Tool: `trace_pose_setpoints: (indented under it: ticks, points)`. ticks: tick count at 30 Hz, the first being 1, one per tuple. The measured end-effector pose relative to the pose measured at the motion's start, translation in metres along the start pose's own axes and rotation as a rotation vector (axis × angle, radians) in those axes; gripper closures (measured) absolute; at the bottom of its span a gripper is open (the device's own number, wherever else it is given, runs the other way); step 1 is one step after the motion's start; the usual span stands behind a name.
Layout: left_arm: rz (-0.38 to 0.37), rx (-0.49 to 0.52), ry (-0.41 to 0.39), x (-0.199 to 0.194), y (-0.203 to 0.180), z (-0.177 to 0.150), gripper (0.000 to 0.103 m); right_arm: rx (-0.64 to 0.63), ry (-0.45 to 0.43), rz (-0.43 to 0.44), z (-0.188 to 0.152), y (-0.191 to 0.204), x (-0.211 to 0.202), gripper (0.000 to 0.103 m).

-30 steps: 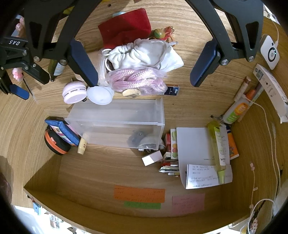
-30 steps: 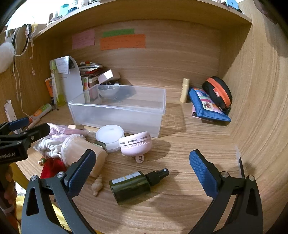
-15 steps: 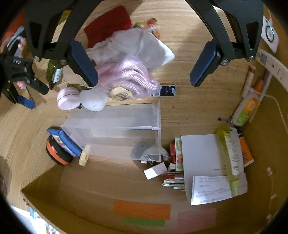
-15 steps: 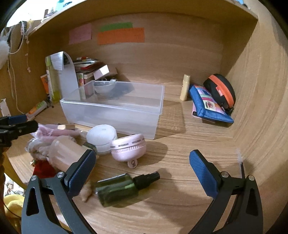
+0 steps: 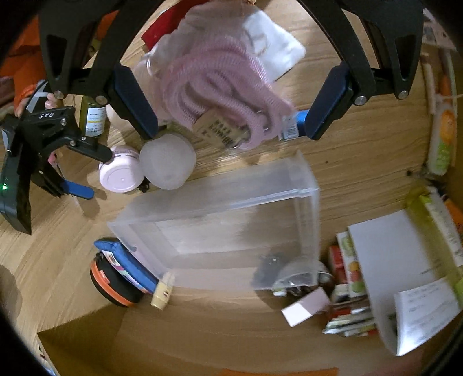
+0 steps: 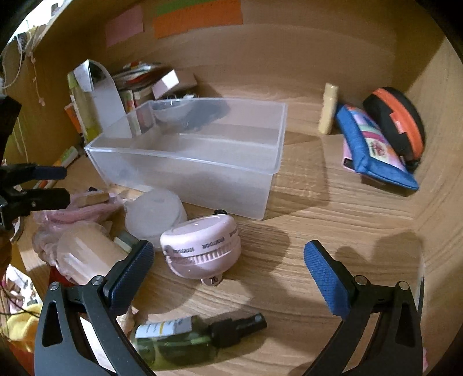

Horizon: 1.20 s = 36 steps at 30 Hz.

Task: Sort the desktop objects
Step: 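Move the right gripper toward the pink round cosmetic device, then grasp the pink device with the right gripper while the left grasps the wooden tag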

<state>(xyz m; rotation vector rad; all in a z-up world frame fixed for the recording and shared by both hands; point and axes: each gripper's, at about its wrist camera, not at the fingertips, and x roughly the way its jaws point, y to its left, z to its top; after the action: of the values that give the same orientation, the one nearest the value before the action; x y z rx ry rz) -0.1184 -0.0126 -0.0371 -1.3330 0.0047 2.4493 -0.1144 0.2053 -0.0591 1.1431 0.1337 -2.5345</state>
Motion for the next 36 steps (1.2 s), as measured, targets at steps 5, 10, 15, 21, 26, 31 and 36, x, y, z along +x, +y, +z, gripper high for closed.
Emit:
trace_pose_setpoints:
  ticks: [5, 10, 15, 21, 26, 31, 36]
  points:
    - [-0.058, -0.008, 0.07, 0.016, 0.004, 0.008, 0.022, -0.036, 0.033, 0.03, 0.004, 0.002, 0.011, 0.004]
    - [-0.117, -0.05, 0.132, 0.031, 0.012, 0.01, 0.03, -0.078, 0.054, 0.049, 0.004, 0.009, 0.023, 0.007]
    - [-0.116, -0.044, 0.134, 0.033, 0.014, 0.009, 0.034, -0.09, 0.072, 0.055, 0.005, 0.01, 0.034, 0.014]
    - [-0.103, -0.017, 0.14, 0.036, 0.013, 0.011, 0.048, -0.089, 0.085, 0.079, 0.005, 0.01, 0.037, 0.032]
    - [-0.114, -0.002, 0.127, 0.025, 0.013, 0.015, 0.066, -0.097, 0.074, 0.087, 0.003, 0.01, 0.034, 0.042]
    - [-0.093, 0.033, 0.159, 0.033, 0.005, 0.012, 0.065, -0.106, 0.072, 0.088, 0.003, 0.013, 0.034, 0.042]
    - [-0.079, 0.053, 0.168, 0.039, -0.001, 0.014, 0.074, -0.098, 0.071, 0.1, 0.003, 0.012, 0.033, 0.042]
